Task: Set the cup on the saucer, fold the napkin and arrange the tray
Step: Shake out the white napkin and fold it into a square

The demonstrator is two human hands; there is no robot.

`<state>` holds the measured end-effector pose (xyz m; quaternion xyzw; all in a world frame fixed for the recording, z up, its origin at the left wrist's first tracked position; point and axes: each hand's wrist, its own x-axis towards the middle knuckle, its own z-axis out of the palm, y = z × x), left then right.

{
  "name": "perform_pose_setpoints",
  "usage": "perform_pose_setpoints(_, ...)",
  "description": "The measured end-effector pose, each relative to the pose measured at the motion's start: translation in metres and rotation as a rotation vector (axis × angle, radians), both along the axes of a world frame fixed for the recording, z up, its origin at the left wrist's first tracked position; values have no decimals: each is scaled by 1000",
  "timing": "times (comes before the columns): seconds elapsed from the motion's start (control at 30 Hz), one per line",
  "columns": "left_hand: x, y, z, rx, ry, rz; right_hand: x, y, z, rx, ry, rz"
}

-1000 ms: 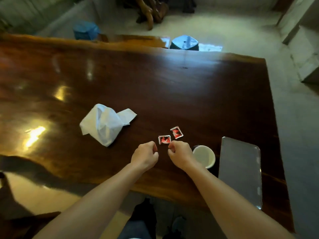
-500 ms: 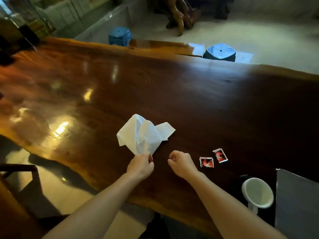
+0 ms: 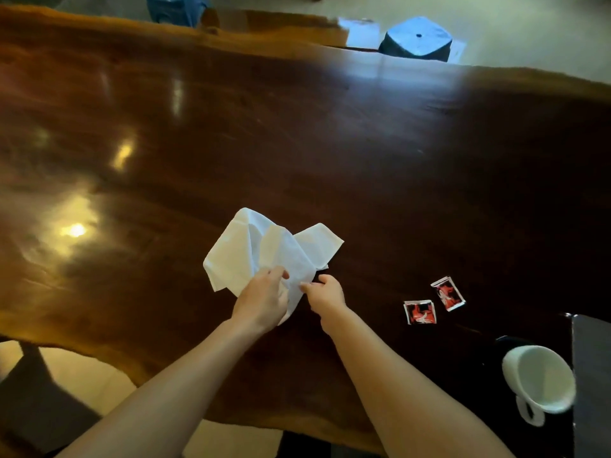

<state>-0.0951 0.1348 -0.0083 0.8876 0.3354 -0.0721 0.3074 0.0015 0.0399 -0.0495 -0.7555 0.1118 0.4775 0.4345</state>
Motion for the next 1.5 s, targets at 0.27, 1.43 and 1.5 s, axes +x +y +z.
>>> perform_pose_setpoints(0.27, 20, 4, 15, 174, -97, -219, 4, -1, 15, 224, -74, 9)
perform_pose_setpoints(1.43, 122, -58, 210, 205, -617, -523, 130, -158, 231, 87, -1211, 558)
perform_pose_setpoints(1.5, 127, -60, 230, 116, -702, -447, 135, -160, 236, 134, -1204, 522)
